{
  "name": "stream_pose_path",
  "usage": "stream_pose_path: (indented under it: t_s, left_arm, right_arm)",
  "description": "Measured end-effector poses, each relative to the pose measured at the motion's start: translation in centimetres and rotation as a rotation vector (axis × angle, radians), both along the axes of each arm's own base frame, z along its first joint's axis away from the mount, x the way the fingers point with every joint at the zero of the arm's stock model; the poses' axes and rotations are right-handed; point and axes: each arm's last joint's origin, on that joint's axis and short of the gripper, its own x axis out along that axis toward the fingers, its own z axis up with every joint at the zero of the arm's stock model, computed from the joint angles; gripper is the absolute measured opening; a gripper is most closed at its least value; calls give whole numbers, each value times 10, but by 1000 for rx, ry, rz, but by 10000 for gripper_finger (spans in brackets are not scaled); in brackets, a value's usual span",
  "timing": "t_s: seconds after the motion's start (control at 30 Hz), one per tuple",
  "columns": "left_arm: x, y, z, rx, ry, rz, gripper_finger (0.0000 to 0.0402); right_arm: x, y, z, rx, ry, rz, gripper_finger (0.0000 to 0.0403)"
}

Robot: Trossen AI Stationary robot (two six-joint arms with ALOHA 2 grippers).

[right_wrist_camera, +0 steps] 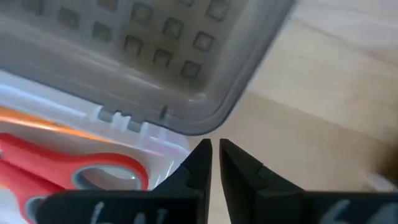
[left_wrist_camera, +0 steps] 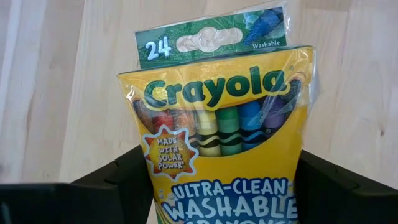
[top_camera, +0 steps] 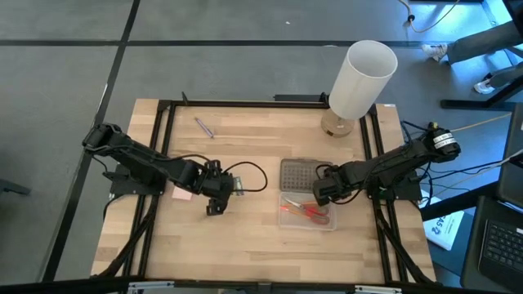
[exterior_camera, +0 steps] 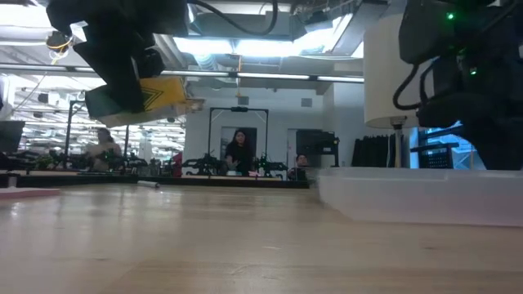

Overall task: Pack school essentials
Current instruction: Put the crayon box into the supply box

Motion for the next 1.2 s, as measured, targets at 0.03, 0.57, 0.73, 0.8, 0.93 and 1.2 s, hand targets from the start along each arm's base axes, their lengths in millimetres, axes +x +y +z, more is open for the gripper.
stream_pose_path:
  t_s: [0.03,0.57,0.73,0.8,0.93,1.2]
  left_arm:
    - [0,0,0,0,0,-1,279]
    - [0,0,0,4,3,-8,279]
    - [3,-1,1,-4,-30,-16,279]
    - [5,-2,2,-23,-54,-30,279]
    - [14,-6,7,-60,-148,-73,279]
    - [37,-13,17,-76,-380,-156,279]
  right_arm:
    - [3,1,0,5,-27,4,35]
    - [32,6,6,-77,-343,94,35]
    - [37,14,31,-155,-380,146,35]
    - [38,19,46,-209,-376,165,35]
    - [36,29,74,-302,-361,207,35]
    - [41,41,112,-427,-455,329,35]
